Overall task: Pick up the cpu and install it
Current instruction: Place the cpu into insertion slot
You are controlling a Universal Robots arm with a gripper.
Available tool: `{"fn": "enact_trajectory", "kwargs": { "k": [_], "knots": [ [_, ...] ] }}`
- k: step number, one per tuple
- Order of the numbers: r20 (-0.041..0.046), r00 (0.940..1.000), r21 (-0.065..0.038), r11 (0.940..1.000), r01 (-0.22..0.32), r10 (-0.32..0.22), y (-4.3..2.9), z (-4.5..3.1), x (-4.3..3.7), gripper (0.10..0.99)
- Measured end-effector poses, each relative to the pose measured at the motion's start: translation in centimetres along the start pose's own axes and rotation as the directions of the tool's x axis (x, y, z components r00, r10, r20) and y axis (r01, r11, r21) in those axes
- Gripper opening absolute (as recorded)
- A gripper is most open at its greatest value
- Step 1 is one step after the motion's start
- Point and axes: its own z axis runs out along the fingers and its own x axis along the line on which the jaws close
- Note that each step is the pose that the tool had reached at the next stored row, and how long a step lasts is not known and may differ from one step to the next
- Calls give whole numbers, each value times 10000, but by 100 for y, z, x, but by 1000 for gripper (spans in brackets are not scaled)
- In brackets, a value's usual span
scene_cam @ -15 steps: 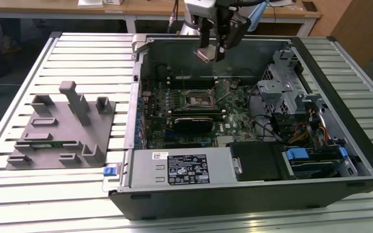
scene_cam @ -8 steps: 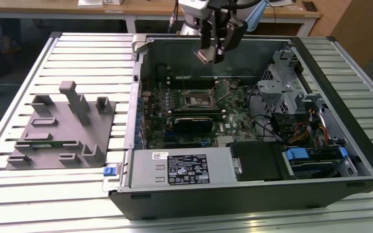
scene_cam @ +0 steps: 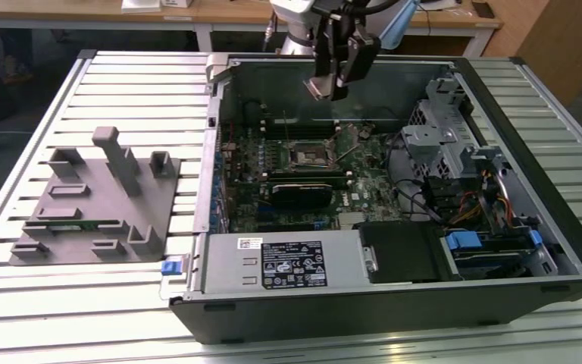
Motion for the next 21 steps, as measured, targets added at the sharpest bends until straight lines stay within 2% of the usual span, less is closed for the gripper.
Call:
{"fn": "enact_trajectory", "kwargs": {
  "k": [4,7,10,15,21],
  "knots": [
    [20,9986,-2,9986,-529,529,1,8,2,541],
    [44,9941,-2,9941,-1081,1081,0,26,2,541],
    [64,9868,-7,9868,-1616,1616,-1,50,2,541],
    [96,9699,-14,9700,-2431,2431,-2,98,6,541],
    [99,9682,-15,9682,-2501,2501,30,193,119,541]
  ]
}}
